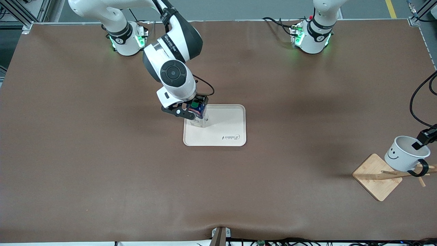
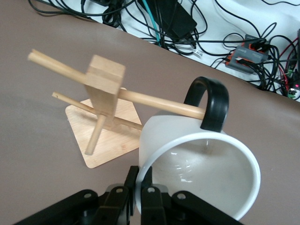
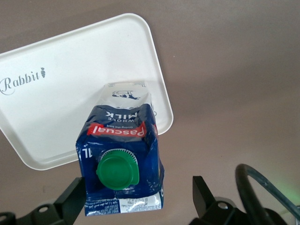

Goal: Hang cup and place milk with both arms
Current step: 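Hang the mug handle on the stand peg while the right gripper grasps milk, then release the mug with the left gripper while the right gripper lifts milk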

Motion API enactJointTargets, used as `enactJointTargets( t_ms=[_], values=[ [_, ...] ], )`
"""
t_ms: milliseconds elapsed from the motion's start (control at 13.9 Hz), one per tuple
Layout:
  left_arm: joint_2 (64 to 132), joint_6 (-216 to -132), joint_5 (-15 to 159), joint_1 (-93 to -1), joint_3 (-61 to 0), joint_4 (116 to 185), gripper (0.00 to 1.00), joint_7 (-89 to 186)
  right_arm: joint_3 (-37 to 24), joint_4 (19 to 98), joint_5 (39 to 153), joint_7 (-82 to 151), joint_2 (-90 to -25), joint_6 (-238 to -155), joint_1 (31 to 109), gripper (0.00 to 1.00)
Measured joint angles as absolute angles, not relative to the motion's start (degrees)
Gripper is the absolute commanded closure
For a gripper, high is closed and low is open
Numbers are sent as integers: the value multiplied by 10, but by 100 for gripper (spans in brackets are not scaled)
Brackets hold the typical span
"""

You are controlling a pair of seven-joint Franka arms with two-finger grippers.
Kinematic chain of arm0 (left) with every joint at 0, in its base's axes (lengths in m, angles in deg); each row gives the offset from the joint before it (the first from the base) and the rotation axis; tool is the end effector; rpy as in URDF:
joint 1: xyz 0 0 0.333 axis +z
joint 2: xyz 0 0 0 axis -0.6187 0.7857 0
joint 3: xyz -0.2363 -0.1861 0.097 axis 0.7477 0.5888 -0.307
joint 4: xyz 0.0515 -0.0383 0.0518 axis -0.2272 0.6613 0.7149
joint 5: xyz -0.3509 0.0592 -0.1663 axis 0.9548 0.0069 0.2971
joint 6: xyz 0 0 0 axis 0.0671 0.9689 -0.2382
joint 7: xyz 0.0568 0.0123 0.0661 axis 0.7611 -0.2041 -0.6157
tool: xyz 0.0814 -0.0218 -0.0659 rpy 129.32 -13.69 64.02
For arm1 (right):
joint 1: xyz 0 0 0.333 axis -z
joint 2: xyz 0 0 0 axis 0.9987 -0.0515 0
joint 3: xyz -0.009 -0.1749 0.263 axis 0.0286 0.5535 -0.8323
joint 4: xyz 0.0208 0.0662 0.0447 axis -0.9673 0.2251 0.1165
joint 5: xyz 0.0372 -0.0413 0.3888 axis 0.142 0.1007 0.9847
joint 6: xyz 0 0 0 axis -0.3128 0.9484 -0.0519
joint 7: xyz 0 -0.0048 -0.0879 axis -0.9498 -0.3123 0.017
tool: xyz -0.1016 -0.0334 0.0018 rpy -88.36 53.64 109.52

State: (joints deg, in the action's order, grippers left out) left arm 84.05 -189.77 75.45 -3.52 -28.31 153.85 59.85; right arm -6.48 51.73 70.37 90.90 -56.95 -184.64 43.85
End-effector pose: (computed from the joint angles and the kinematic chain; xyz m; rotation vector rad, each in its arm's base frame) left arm 0.6221 0.1697 0.4743 2.8647 0.4404 0.5298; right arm 0.4985 0.4121 0.3778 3.0345 -0.4669 -0.3871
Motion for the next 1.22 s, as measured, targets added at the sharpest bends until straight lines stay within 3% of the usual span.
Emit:
enactJointTargets(
  t_ms=[287,574,646,718,862,1077,1221],
  values=[
    [848,-1900,755,-26,-283,1538,100,598,-65,519,704,911,-576,-1877,430,0],
    [862,-1908,755,-24,-283,1538,70,598,-65,520,683,911,-598,-1890,420,0],
    [865,-1910,755,-24,-283,1538,57,598,-65,520,679,910,-601,-1890,420,0],
    [866,-1911,755,-23,-283,1538,4,598,-65,520,677,910,-603,-1890,420,3],
    [867,-1913,755,-23,-283,1537,0,598,-65,520,676,909,-603,-1892,420,63],
    [867,-1915,755,-24,-281,1525,0,598,-65,517,676,909,-603,-1893,420,92],
    [867,-1914,755,-27,-277,1518,0,598,-65,514,676,909,-603,-1893,420,95]
  ],
)
